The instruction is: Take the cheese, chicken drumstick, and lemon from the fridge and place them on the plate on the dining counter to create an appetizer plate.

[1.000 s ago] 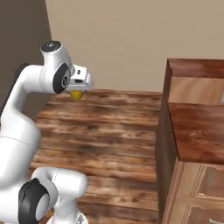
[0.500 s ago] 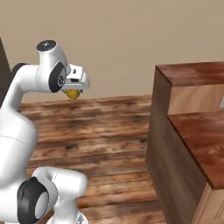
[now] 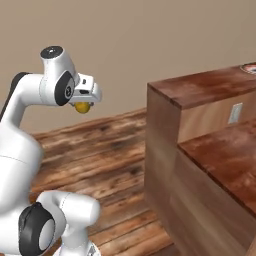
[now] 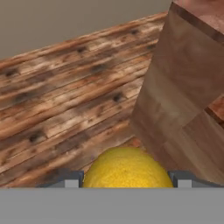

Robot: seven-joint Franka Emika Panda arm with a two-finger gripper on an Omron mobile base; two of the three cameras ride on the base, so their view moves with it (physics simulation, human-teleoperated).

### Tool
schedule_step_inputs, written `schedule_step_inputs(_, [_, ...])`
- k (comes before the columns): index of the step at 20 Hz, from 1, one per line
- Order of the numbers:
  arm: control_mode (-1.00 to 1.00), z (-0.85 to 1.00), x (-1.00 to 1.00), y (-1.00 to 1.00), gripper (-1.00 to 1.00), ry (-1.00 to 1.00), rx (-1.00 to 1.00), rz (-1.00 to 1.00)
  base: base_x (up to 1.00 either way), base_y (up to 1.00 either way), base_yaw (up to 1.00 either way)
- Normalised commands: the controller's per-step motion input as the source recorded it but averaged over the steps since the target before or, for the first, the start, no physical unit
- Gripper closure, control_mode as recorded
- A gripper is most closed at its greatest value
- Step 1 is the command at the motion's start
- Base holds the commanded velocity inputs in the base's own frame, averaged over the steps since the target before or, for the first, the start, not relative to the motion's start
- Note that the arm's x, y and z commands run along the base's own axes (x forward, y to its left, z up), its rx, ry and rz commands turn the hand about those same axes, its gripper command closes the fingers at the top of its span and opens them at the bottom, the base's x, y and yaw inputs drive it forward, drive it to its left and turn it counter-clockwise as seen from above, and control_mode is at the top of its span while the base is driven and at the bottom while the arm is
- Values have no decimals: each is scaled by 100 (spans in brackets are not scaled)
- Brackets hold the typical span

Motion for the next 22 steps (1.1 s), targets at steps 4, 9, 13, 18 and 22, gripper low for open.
schedule_step_inputs(4, [100, 0, 0, 0, 100, 0, 0, 0, 87, 87, -57])
schedule_step_inputs(9, [100, 0, 0, 0, 100, 0, 0, 0, 74, 94, -56])
schedule_step_inputs(13, [100, 0, 0, 0, 100, 0, 0, 0, 66, 96, -55])
schedule_step_inputs(18, [100, 0, 0, 0, 100, 0, 0, 0, 65, 96, -55])
schedule_step_inputs(22, [100, 0, 0, 0, 100, 0, 0, 0, 60, 99, -54])
